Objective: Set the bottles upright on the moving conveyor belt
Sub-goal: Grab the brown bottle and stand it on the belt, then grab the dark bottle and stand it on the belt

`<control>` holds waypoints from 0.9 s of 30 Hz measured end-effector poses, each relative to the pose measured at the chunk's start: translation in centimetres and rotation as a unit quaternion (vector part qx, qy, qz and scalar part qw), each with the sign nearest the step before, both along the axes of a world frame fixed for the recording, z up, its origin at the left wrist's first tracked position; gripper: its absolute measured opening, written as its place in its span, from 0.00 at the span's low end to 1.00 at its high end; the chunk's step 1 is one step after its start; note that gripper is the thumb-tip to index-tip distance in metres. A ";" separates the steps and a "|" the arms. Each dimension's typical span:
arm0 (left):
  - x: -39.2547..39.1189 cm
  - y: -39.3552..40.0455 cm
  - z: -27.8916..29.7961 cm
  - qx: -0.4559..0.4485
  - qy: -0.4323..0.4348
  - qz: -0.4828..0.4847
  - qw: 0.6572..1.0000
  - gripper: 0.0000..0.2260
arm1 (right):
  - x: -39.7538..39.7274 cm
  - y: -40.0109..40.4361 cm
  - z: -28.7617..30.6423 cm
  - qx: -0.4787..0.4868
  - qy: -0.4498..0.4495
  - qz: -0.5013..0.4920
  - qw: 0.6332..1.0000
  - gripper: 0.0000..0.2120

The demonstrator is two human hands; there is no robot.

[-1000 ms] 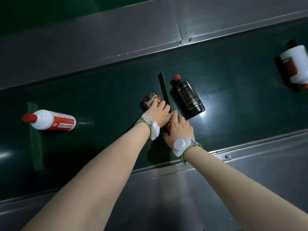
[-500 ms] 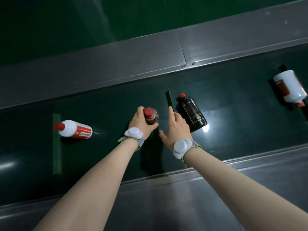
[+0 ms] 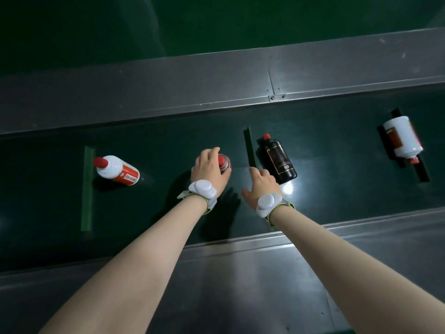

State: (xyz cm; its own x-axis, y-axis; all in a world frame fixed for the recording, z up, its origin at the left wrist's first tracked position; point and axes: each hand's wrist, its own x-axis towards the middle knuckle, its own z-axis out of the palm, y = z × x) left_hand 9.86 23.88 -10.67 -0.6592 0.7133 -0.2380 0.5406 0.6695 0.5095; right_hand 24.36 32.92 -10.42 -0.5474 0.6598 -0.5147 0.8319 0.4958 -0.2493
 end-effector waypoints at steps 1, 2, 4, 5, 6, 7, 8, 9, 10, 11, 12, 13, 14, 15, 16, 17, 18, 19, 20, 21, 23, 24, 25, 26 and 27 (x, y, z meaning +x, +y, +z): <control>0.3 0.4 0.9 0.008 0.016 -0.011 1.000 0.29 | 0.1 0.4 0.5 0.005 0.000 0.000 1.000 0.27; 0.5 0.9 1.7 0.016 0.029 -0.022 0.999 0.28 | 0.2 0.9 1.0 0.012 0.000 -0.003 1.000 0.25; 1.1 2.2 3.0 0.032 0.045 -0.045 0.997 0.26 | 0.5 2.2 1.8 0.021 0.001 -0.013 1.000 0.23; 1.6 3.0 3.3 0.041 0.055 -0.052 0.996 0.24 | 0.6 3.1 1.8 0.024 0.005 -0.018 1.000 0.23; 2.3 3.8 3.3 0.046 0.059 -0.059 0.995 0.23 | 0.8 4.1 1.6 0.024 0.006 -0.024 0.999 0.23; 2.6 4.1 3.4 0.051 0.052 -0.063 0.995 0.20 | 0.8 4.7 1.6 0.026 0.007 -0.032 0.999 0.24; 3.1 4.7 3.0 0.051 0.041 -0.066 0.996 0.18 | 1.0 5.6 1.1 0.030 0.007 -0.038 0.999 0.23; 3.8 5.5 2.3 0.048 0.031 -0.067 0.996 0.16 | 1.3 6.6 0.5 0.033 0.005 -0.043 0.999 0.23; 4.7 6.6 1.3 0.045 0.026 -0.061 0.997 0.15 | 1.8 8.0 -0.7 0.035 0.000 -0.048 0.998 0.23; 5.5 7.5 0.2 0.034 0.013 -0.057 0.998 0.14 | 2.3 9.1 -1.9 0.035 -0.005 -0.053 0.998 0.24; 5.5 7.9 -0.1 0.023 -0.002 -0.051 0.998 0.13 | 2.3 9.6 -2.2 0.038 -0.008 -0.055 0.998 0.25; 6.1 8.3 -1.0 0.009 -0.019 -0.033 0.999 0.13 | 2.6 10.3 -3.0 0.037 -0.013 -0.050 0.998 0.26; 7.1 9.2 -2.2 -0.006 -0.040 -0.008 0.999 0.13 | 3.0 11.4 -4.1 0.035 -0.015 -0.042 0.998 0.28; 8.2 10.1 -3.3 -0.018 -0.065 0.017 0.998 0.13 | 3.3 12.5 -5.1 0.031 -0.016 -0.038 0.999 0.29; 9.4 11.3 -4.5 -0.029 -0.082 0.038 0.995 0.13 | 3.8 13.8 -6.3 0.020 -0.021 -0.040 0.999 0.30; 10.7 12.5 -5.9 -0.037 -0.105 0.062 0.992 0.13 | 4.2 15.0 -7.5 0.004 -0.025 -0.038 0.999 0.32; 11.0 12.6 -6.7 -0.043 -0.125 0.085 0.988 0.14 | 4.0 15.1 -7.9 -0.012 -0.027 -0.032 0.999 0.34; 11.6 13.2 -7.8 -0.050 -0.142 0.100 0.984 0.14 | 4.1 15.5 -8.6 -0.025 -0.031 -0.030 0.999 0.36; 12.3 14.1 -8.9 -0.055 -0.158 0.117 0.979 0.15 | 4.3 16.1 -9.3 -0.035 -0.030 -0.028 0.999 0.37; 12.7 14.8 -9.8 -0.064 -0.177 0.136 0.973 0.16 | 4.5 16.5 -10.0 -0.042 -0.030 -0.026 0.998 0.37; 13.2 16.0 -11.2 -0.069 -0.237 0.182 0.952 0.17 | 5.1 17.2 -11.2 -0.061 -0.025 -0.040 0.997 0.35; 13.6 16.9 -11.8 -0.057 -0.274 0.209 0.937 0.17 | 5.6 17.8 -11.7 -0.072 -0.017 -0.055 0.996 0.34; 13.9 17.7 -12.1 -0.039 -0.315 0.240 0.918 0.17 | 5.9 18.3 -11.7 -0.086 -0.009 -0.070 0.994 0.33; 13.9 17.7 -12.1 -0.018 -0.350 0.273 0.896 0.16 | 6.0 18.2 -11.6 -0.100 -0.001 -0.080 0.992 0.32; 14.0 17.9 -12.1 0.001 -0.370 0.295 0.881 0.18 | 6.2 18.4 -11.5 -0.114 0.007 -0.086 0.990 0.30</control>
State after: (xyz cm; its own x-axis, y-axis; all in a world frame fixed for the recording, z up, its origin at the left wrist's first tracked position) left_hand 23.82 41.79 -22.74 -0.5806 0.2993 -0.7572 -0.3819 0.7212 0.5779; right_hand 30.59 51.34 -21.87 -0.4457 0.6109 -0.6543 0.8946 0.2775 -0.3502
